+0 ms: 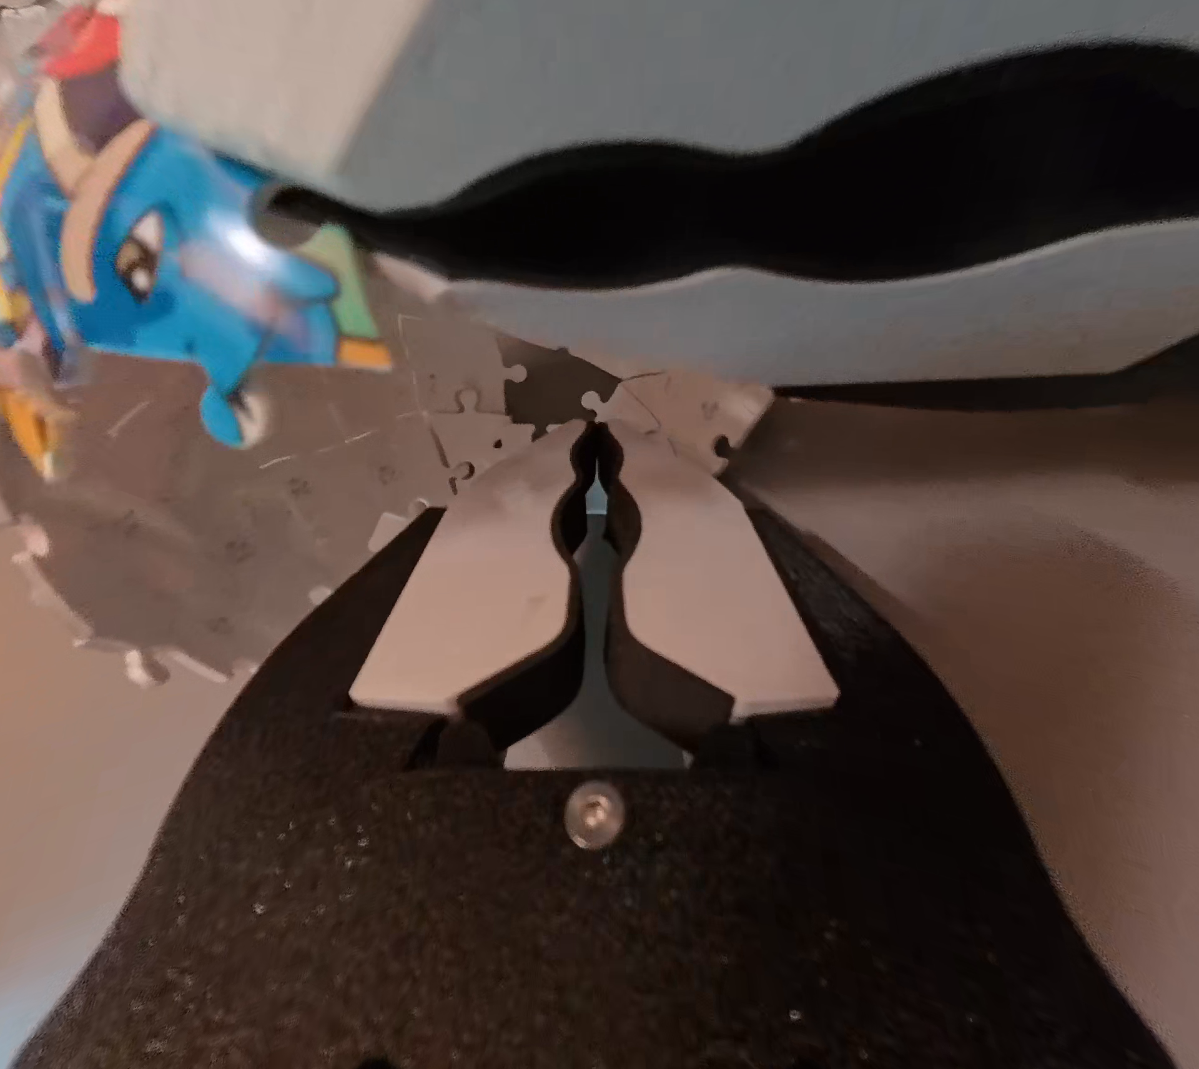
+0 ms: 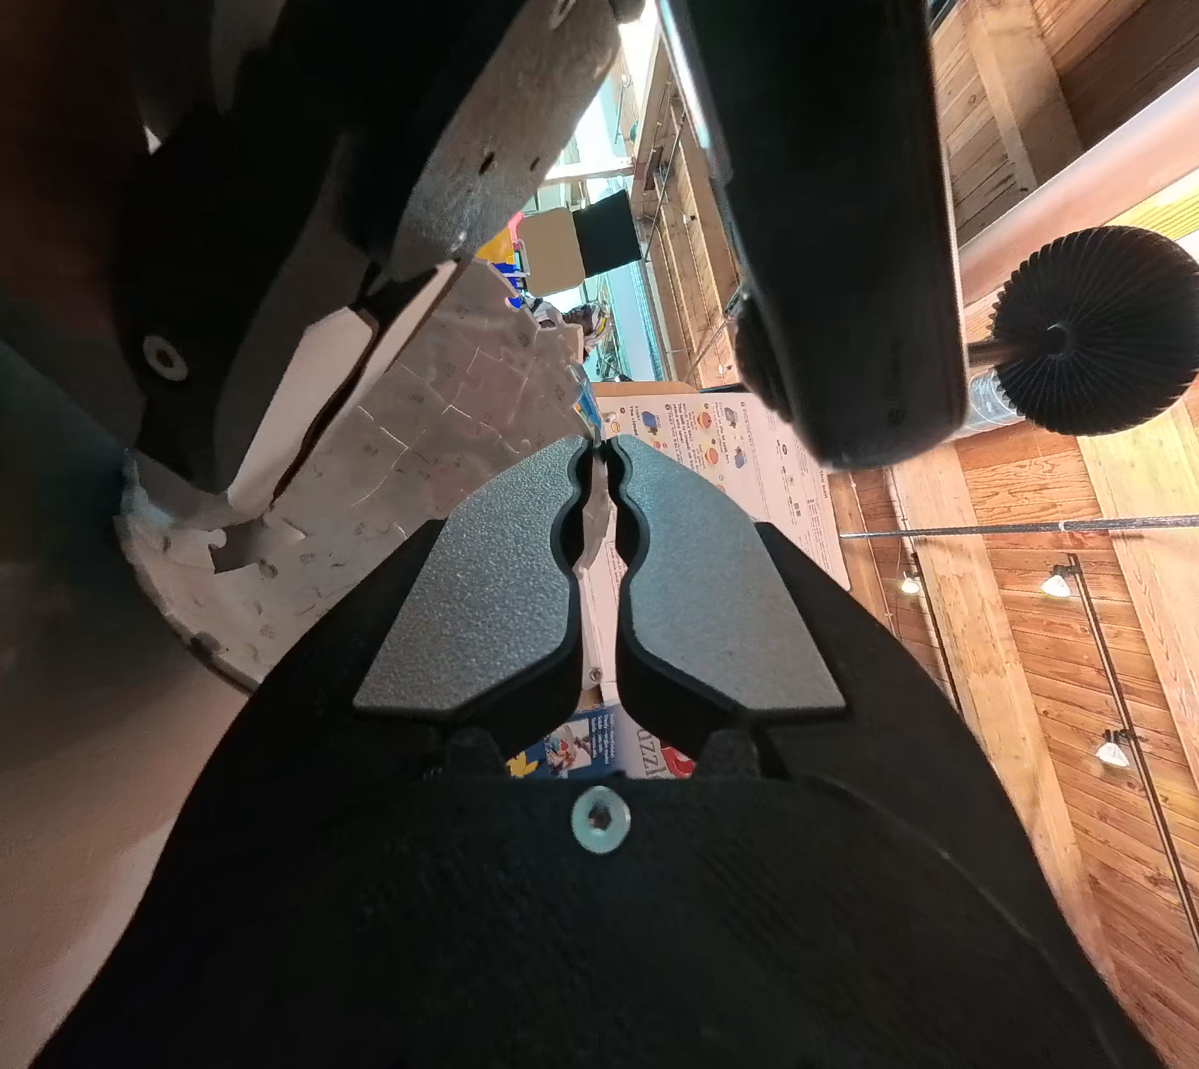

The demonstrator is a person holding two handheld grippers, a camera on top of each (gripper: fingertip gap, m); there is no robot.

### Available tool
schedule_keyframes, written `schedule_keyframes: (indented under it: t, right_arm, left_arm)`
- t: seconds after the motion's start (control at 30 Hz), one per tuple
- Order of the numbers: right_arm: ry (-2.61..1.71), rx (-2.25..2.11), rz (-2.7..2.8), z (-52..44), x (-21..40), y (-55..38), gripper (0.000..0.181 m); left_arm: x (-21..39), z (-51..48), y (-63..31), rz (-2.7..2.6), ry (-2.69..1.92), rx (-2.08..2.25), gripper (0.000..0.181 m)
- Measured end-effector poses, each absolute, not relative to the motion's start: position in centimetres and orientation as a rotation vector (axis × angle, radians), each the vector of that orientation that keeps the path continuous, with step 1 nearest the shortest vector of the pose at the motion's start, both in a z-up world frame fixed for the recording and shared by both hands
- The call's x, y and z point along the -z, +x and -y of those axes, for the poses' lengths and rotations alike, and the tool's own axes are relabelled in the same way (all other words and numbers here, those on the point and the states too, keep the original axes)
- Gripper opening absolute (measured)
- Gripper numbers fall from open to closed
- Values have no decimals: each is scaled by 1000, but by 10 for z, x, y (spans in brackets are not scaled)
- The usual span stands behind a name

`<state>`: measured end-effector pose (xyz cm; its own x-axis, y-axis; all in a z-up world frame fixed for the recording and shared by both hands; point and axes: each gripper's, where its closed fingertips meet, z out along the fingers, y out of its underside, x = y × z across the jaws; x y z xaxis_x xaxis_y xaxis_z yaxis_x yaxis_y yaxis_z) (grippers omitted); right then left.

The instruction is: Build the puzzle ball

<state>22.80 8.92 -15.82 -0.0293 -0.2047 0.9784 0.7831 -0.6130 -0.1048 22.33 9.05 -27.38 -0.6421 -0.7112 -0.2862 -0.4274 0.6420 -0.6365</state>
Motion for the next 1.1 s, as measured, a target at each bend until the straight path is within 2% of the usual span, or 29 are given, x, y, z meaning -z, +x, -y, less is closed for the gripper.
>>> schedule_keyframes:
  t: [0.47,0.7,1.1]
  right_arm:
    - [-1531,1715,606,-87,160,226,4]
    - [-1526,1717,627,-89,161,222,5]
    - [-1526,1720,618,-89,159,224,5]
  left_arm:
    - [261,-109,221,-2278,-996,846,0]
    - [270,-118,221,-2264,-1001,700,0]
    - [270,-116,237,-2183,-1073,753,0]
